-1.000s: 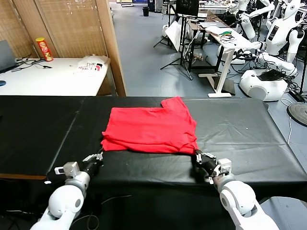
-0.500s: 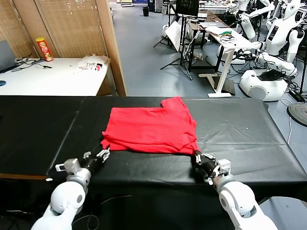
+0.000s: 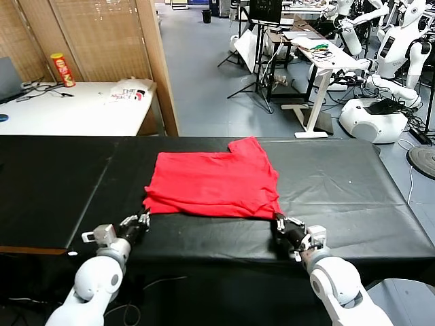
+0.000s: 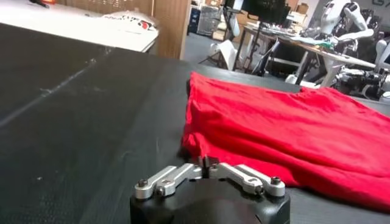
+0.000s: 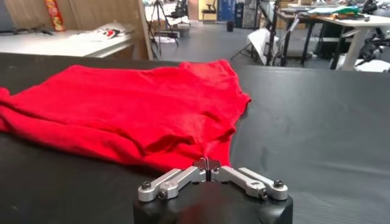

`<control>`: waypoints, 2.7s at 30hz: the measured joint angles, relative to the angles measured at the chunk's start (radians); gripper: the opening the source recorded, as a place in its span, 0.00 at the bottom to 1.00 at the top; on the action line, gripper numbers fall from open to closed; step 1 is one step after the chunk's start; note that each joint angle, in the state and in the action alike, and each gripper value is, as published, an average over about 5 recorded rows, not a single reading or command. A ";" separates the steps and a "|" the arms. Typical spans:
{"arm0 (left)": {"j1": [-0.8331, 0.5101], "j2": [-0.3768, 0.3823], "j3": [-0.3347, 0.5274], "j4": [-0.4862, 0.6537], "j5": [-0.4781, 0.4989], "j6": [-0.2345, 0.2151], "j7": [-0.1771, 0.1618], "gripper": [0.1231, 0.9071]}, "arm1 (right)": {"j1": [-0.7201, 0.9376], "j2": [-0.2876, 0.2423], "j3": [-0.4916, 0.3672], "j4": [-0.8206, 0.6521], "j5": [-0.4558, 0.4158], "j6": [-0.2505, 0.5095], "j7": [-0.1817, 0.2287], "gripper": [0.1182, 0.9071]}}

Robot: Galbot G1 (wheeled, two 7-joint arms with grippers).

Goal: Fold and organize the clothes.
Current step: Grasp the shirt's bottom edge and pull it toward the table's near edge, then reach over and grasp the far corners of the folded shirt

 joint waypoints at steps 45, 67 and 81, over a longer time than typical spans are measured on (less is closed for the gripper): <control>0.287 0.104 -0.103 -0.329 0.015 0.195 -0.071 0.51 | -0.298 -0.063 0.130 0.312 0.027 -0.159 0.052 0.55; -0.247 0.207 0.005 -0.047 -0.263 0.172 -0.129 0.86 | 0.450 -0.027 -0.170 -0.199 0.131 0.033 0.136 0.86; -0.592 0.143 0.223 0.350 -0.267 0.185 -0.106 0.86 | 0.817 0.124 -0.385 -0.703 0.125 -0.001 0.079 0.86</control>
